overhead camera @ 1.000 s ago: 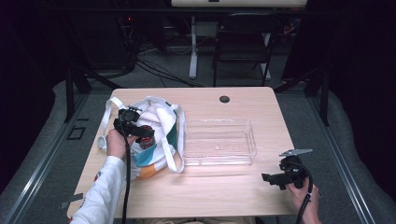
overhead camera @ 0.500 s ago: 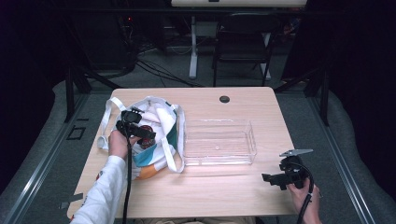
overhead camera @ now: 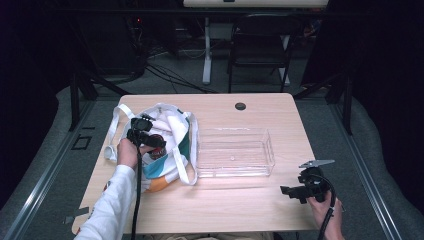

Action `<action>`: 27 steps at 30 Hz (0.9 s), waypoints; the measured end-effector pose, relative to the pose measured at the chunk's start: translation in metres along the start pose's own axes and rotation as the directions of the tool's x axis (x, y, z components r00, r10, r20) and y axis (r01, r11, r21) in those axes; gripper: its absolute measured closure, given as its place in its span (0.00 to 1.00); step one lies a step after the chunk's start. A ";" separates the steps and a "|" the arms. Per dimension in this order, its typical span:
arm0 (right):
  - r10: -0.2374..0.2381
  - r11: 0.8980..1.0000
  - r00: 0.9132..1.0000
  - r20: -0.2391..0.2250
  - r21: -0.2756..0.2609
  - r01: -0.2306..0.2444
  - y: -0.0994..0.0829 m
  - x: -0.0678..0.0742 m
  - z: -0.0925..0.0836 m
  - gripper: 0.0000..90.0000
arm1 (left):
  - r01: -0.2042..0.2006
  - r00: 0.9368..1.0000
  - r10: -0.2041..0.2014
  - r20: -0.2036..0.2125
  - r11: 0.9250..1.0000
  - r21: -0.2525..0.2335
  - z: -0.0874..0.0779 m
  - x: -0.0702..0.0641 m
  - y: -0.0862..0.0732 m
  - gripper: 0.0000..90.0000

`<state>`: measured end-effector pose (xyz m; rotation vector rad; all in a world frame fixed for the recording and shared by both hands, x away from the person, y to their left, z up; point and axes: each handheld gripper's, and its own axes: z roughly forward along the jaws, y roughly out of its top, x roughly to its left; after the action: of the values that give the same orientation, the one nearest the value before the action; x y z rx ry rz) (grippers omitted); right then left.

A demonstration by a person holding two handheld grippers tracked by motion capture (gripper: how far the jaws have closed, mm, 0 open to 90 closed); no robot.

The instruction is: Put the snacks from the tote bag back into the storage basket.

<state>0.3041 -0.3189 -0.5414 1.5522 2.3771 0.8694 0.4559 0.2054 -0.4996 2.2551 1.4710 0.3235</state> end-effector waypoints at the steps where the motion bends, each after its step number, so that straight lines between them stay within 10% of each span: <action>1: -0.002 1.000 1.000 0.000 0.001 0.002 0.000 0.000 0.000 0.14 | 0.002 1.000 -0.002 -0.001 1.000 0.001 0.000 -0.001 0.000 0.16; 27: 0.004 1.000 1.000 0.008 0.001 -0.004 0.000 0.001 0.001 0.16 | -0.020 1.000 0.020 0.003 0.999 0.032 0.004 -0.001 -0.001 0.28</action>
<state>0.3040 -0.3178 -0.5418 1.5582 2.3703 0.8619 0.4566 0.2034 -0.5035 2.2958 1.4634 0.3046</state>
